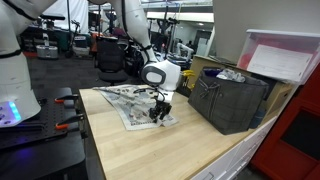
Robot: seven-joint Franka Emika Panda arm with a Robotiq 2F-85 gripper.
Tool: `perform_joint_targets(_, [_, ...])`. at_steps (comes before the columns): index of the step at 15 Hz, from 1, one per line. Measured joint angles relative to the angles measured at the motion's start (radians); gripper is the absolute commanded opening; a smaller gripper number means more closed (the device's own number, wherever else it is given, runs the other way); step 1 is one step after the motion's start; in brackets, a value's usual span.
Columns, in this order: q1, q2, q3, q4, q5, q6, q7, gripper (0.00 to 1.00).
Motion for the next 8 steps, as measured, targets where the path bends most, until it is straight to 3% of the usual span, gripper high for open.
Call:
perform_joint_targets(2, [0.005, 0.001, -0.012, 0.0, -0.01, 0.005, 0.0, 0.02])
perform_joint_targets(8, [0.044, 0.024, -0.107, 0.004, -0.122, 0.007, 0.041, 0.03])
